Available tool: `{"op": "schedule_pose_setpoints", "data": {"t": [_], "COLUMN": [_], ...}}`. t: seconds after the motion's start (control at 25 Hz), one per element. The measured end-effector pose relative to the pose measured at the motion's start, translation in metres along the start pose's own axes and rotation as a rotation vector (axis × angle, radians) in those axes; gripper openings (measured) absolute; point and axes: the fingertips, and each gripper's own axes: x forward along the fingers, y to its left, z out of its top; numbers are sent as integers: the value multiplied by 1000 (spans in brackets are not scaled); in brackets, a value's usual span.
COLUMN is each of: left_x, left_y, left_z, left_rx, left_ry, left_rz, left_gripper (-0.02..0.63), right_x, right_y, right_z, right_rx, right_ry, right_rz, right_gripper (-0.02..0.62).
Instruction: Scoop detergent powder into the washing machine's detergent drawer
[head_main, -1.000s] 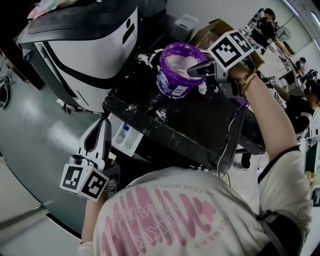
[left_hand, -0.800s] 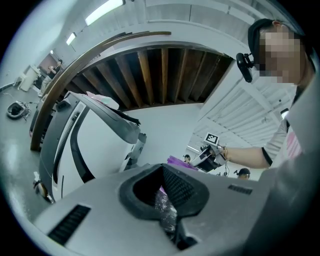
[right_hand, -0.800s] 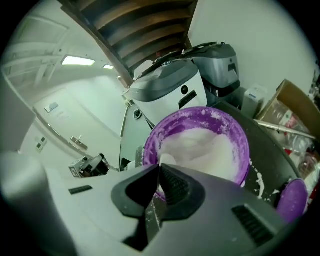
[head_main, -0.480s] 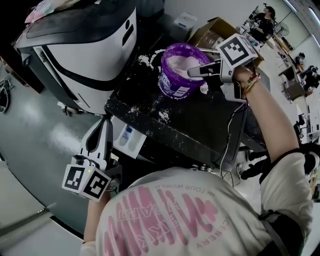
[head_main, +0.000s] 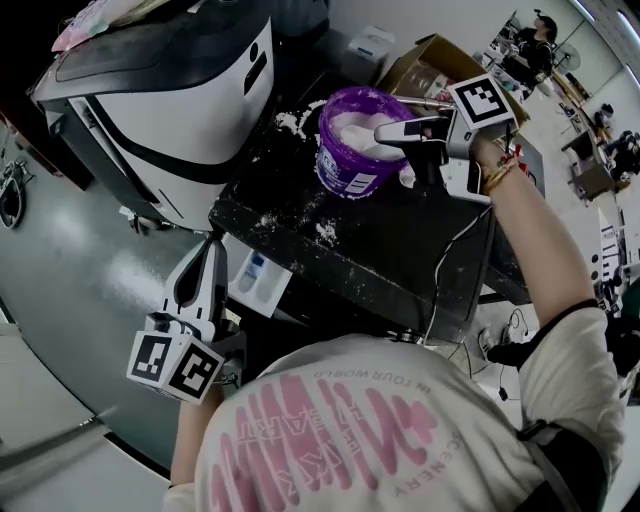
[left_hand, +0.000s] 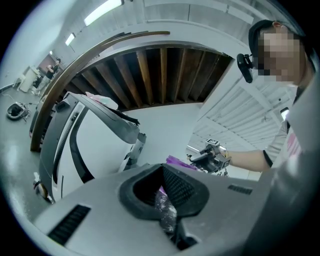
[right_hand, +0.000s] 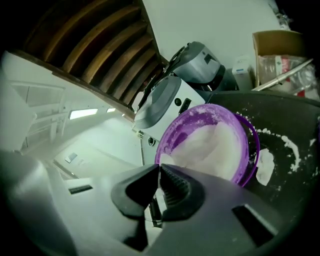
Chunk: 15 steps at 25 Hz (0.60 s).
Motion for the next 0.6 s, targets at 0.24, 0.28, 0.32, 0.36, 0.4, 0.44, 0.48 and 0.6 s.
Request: {"op": "schedule_pose_setpoints", "data": {"t": [0.24,0.28,0.32,0.36,0.4,0.44,0.48,0.6], "left_x": [-1,-2,-2,-2,-3,-4,-6,-14], "left_y": [-8,-10,-11,-13,-14,-15,-15,-11], "left_z": [2,3,3,4,4,4,4,11], "left_rx": [8,11,14,17,20,23,27,39], "left_ry": [-14,-16,-18,-19,-19,-19,-19,-28], "left_rz": [7,8,9,10,11,15,21,49], "left_gripper": [3,3,3,3,3,3,3,3], "right_x": [-5,-6,-6,-7,-8,-9,-10,-12], "right_y": [0,-1,-1,-1,-2,-2,-2,0], "right_z": [5,6,6,7,8,8,8,6], "right_rx": [55,61,66,71,76,79,82,97], "right_ry": [-84,-96,-108,-121,-137,-154,-172,-227], "right_rz": [40,44,46,47,47,46,45,51], "right_gripper": [6,6,6,6,6,6,6,6]}}
